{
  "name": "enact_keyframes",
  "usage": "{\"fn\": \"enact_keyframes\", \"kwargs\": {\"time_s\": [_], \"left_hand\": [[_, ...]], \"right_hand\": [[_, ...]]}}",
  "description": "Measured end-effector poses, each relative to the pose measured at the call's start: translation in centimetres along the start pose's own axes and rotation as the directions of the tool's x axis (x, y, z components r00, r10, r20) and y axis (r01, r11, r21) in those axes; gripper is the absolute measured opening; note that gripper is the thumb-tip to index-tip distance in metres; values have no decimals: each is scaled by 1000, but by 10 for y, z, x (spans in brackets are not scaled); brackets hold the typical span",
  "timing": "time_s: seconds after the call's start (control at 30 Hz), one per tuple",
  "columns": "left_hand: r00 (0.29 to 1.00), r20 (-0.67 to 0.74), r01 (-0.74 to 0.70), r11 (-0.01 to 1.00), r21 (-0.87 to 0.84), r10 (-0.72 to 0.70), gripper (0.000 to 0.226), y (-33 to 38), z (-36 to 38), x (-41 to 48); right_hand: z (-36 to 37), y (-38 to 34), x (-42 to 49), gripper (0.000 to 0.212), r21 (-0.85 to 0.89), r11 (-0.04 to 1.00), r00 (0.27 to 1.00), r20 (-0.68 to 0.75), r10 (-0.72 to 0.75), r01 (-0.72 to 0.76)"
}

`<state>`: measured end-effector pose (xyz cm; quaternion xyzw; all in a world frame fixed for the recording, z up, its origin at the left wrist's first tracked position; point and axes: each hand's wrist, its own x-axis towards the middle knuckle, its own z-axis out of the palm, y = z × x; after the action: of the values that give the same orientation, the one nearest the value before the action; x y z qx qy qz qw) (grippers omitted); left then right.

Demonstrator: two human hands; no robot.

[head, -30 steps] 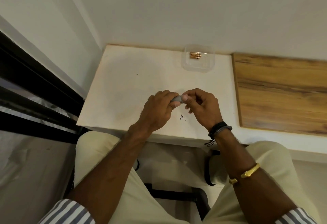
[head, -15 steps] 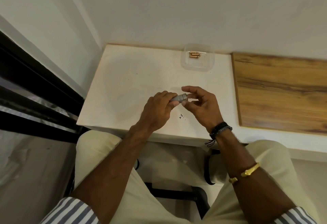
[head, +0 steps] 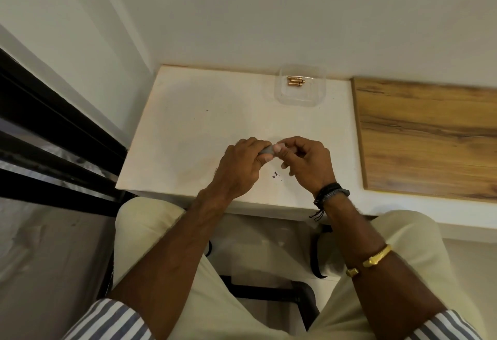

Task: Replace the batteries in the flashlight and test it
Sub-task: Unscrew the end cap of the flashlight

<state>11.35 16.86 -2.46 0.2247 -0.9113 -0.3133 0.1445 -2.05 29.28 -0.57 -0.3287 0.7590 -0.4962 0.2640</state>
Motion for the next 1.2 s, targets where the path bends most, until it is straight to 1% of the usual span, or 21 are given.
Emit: {"fn": "enact_keyframes", "kwargs": {"time_s": [0.1, 0.17, 0.23, 0.3, 0.4, 0.47, 0.53, 0.57, 0.63, 0.67, 0.73, 0.83, 0.87, 0.93, 0.97, 1.03, 1.07, 1.1, 1.13, 1.2], "left_hand": [[1000, -9, 3, 1000, -5, -3, 32, -2, 1, 0], [1000, -18, 9, 1000, 9, -9, 35, -2, 1, 0], [1000, -23, 8, 1000, 18, -7, 35, -2, 1, 1], [1000, -19, 5, 1000, 13, -5, 34, -3, 1, 1], [1000, 2, -3, 1000, 14, 3, 34, -3, 2, 0], [1000, -3, 8, 1000, 2, -8, 34, -4, 1, 0], [1000, -5, 21, 1000, 2, -21, 35, -4, 1, 0], [1000, -7, 17, 1000, 7, -17, 34, -4, 1, 0], [1000, -13, 0, 1000, 10, 0, 32, -4, 0, 0], [1000, -9, -2, 1000, 9, 2, 33, -3, -1, 0], [1000, 6, 0, 1000, 15, 0, 35, -2, -1, -1], [1000, 11, 8, 1000, 9, -8, 35, -3, -1, -1], [1000, 10, 15, 1000, 6, -15, 35, -3, 0, -1], [1000, 7, 23, 1000, 8, -23, 35, -3, 0, 0], [1000, 7, 25, 1000, 10, -25, 36, -2, 0, 0], [1000, 6, 23, 1000, 22, -23, 38, -1, -1, -1], [1000, 6, 20, 1000, 21, -21, 39, -1, -2, -1], [1000, 8, 19, 1000, 18, -19, 38, -1, -3, -1], [1000, 15, 18, 1000, 18, -18, 36, -1, -4, -2], [999, 30, 18, 1000, 21, -19, 35, 0, -4, -2]], "right_hand": [[-1, 3, 0, 24, 27, 999, 999, 10, -47, 46], [-5, 4, 1, 30, 47, 996, 996, 47, -79, 77], [-6, 1, 2, 39, 64, 997, 998, 52, -32, 29], [-3, -1, 1, 43, 45, 999, 999, 12, 30, -30], [1, 0, 1, 27, -15, 1000, 999, -33, 3, -4], [-1, 3, 2, 19, -24, 998, 998, -15, -56, 56], [-5, 5, 2, 30, -6, 995, 994, 46, -98, 98], [-6, 4, 2, 37, 13, 997, 994, 74, -78, 77], [-5, 1, 2, 47, -3, 1000, 998, 66, 5, -4], [-4, 0, 2, 44, -20, 999, 999, 37, 27, -26], [-2, -1, 2, 32, -43, 999, 1000, -9, 7, -7], [-3, 2, 1, 18, -31, 999, 999, -5, -45, 45], [-4, 3, 1, 18, -27, 997, 998, 3, -68, 68], [-7, 4, 2, 28, -3, 993, 992, 32, -118, 118], [-7, 3, 2, 34, 15, 993, 991, 56, -118, 118], [-6, -1, 0, 44, 13, 999, 996, 77, -47, 46], [-5, -4, 0, 44, -3, 1000, 998, 64, -9, 9], [-3, -4, 0, 37, -16, 1000, 999, 42, 11, -10], [-2, -5, 0, 30, -24, 1000, 1000, 19, 12, -12], [-2, -3, 1, 24, -36, 999, 1000, -6, -19, 19]]}}
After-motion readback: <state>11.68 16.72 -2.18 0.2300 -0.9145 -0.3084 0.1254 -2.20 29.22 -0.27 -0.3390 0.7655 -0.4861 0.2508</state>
